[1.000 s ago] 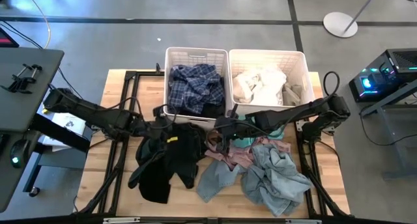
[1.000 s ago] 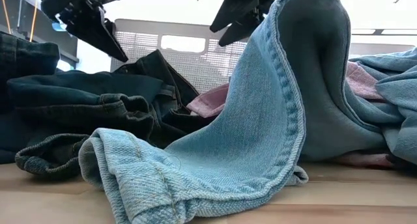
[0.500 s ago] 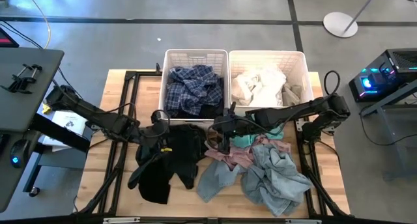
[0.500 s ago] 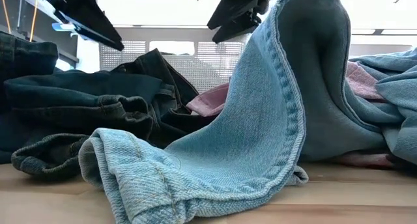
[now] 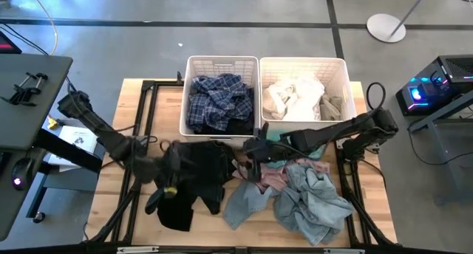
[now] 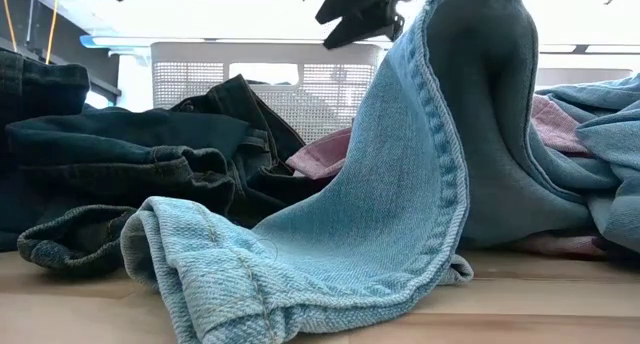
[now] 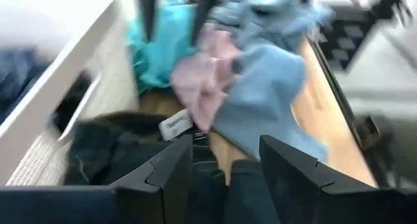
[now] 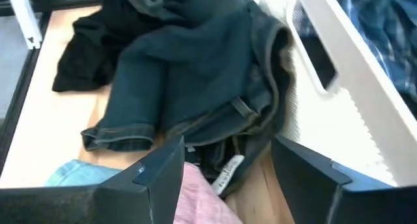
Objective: Sort clothes
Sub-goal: Put the black underwear into the left white bin
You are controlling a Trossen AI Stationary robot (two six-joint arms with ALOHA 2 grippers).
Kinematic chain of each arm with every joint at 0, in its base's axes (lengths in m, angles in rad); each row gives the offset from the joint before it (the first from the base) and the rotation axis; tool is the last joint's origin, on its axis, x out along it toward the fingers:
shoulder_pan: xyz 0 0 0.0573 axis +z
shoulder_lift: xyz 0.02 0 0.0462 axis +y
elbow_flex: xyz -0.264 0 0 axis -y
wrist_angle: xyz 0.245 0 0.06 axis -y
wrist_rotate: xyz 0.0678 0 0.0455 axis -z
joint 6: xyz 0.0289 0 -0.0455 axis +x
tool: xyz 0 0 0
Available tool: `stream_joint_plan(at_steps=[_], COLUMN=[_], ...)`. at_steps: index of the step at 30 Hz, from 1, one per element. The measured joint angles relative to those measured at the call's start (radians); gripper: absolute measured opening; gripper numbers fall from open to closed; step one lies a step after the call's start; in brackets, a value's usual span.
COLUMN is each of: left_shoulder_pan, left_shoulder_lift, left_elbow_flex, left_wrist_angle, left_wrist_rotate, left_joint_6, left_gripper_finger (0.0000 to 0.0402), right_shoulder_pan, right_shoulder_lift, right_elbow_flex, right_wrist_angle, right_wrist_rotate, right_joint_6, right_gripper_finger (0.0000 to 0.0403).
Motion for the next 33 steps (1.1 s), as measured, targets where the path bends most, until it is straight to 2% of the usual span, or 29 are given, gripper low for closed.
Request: stream_joint_plan(at_steps=[3, 5, 8, 11, 16, 18, 19, 23, 26, 31, 33], left_shoulder_pan=[-0.043, -0.057, -0.036, 0.009, 0.033, 0.018, -0.013, -0.196, -0.276, -0.292, -0.292], left_shoulder_lift=[0.059, 0.108, 0.165, 0.204, 0.206, 0.2, 0.2, 0.219, 0.303, 0.482, 0.549], left_elbow_flex=[0.001, 0.001, 0.001, 0.025, 0.052, 0.067, 0.076, 0.09, 0.09, 0.089, 0.089], left_wrist_angle=[-0.032, -0.094, -0.211, -0.31, -0.386, -0.419, -0.415, -0.327, -0.282, -0.309, -0.302], left_wrist_rotate=[0.005, 0.004, -0.004, 0.059, 0.277, 0.392, 0.416, 0.316, 0.305, 0.402, 0.41], left_joint_6=[0.191, 0.228, 0.088, -0.102, -0.33, -0.354, -0.324, -0.224, -0.173, -0.227, -0.224], left_gripper_finger=[0.0156, 0.0148, 0.0144, 0.0154, 0.0196, 0.0205, 0.0206, 0.0194, 0.0183, 0.018, 0.018], right_shoulder_pan=[0.042, 0.072, 0.133, 0.202, 0.284, 0.302, 0.309, 0.319, 0.318, 0.315, 0.315], right_shoulder_lift=[0.0, 0.0, 0.0, 0.0, 0.0, 0.0, 0.0, 0.0, 0.0, 0.0, 0.0], right_elbow_flex=[0.0, 0.0, 0.0, 0.0, 0.0, 0.0, 0.0, 0.0, 0.0, 0.0, 0.0], right_wrist_angle=[0.033, 0.056, 0.079, 0.081, 0.081, 0.081, 0.082, 0.081, 0.081, 0.081, 0.081], right_wrist_rotate=[0.044, 0.061, 0.093, 0.155, 0.246, 0.267, 0.277, 0.306, 0.315, 0.34, 0.337], right_joint_6=[0.008, 0.015, 0.026, 0.048, 0.05, 0.055, 0.056, 0.052, 0.052, 0.052, 0.052], right_gripper_finger=[0.0218, 0.0218, 0.0218, 0.0218, 0.0218, 0.0218, 0.0218, 0.0218, 0.0218, 0.0218, 0.0218])
